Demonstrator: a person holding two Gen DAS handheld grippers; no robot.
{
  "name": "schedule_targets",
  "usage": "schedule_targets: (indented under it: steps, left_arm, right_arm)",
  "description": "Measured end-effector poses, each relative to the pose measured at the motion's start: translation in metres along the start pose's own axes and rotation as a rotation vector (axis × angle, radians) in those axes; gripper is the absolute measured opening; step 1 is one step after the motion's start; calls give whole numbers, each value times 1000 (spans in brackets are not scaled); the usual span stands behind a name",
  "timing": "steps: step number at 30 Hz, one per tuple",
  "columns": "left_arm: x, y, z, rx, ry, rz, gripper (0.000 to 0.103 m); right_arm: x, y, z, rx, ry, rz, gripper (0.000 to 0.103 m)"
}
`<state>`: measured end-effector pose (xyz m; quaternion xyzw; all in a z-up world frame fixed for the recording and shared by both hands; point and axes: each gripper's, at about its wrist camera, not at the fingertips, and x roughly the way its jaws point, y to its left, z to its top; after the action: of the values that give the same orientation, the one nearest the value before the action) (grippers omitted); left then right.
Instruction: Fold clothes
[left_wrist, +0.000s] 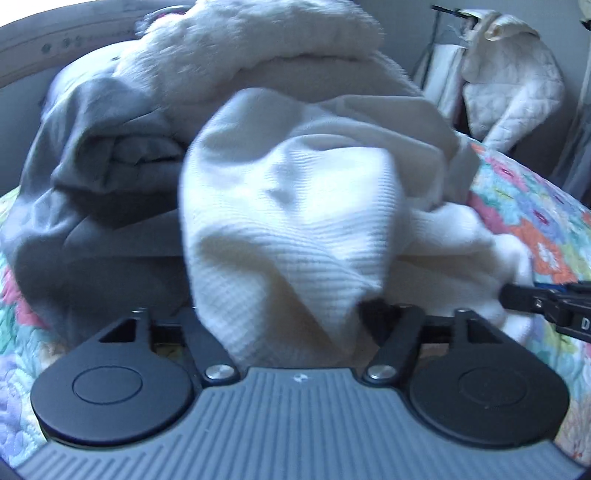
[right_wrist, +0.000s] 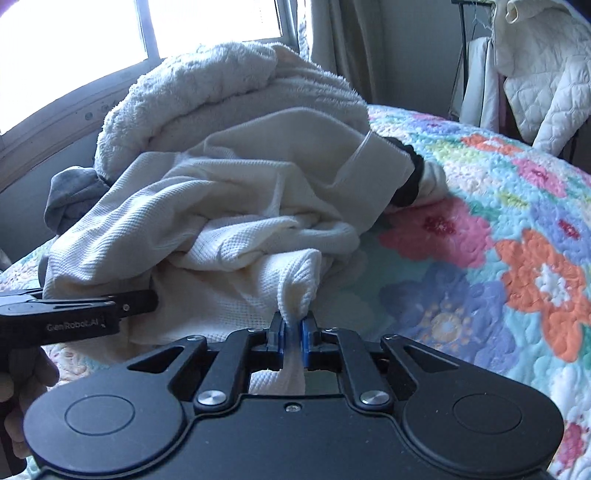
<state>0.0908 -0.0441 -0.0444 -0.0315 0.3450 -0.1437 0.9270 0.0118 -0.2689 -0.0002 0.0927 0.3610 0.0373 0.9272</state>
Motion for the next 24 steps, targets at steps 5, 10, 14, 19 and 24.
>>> schedule_targets:
  steps: [5, 10, 14, 19, 24]
  left_arm:
    - [12, 26, 0, -102, 2, -31, 81]
    - [20, 36, -3, -127, 17, -82, 30]
    - [23, 39, -7, -156, 20, -97, 27]
    - [30, 43, -9, -181, 53, -92, 41]
    - [34, 50, -13, -271, 94, -110, 31]
  right_arm:
    - [17, -5, -7, 109, 47, 95, 45]
    - [42, 2, -14, 143, 136, 150, 60]
    - [64, 12, -19, 133, 191, 136, 91]
    - [77, 40, -19, -23, 189, 95, 95]
    - [57, 55, -13, -112, 131, 40, 32]
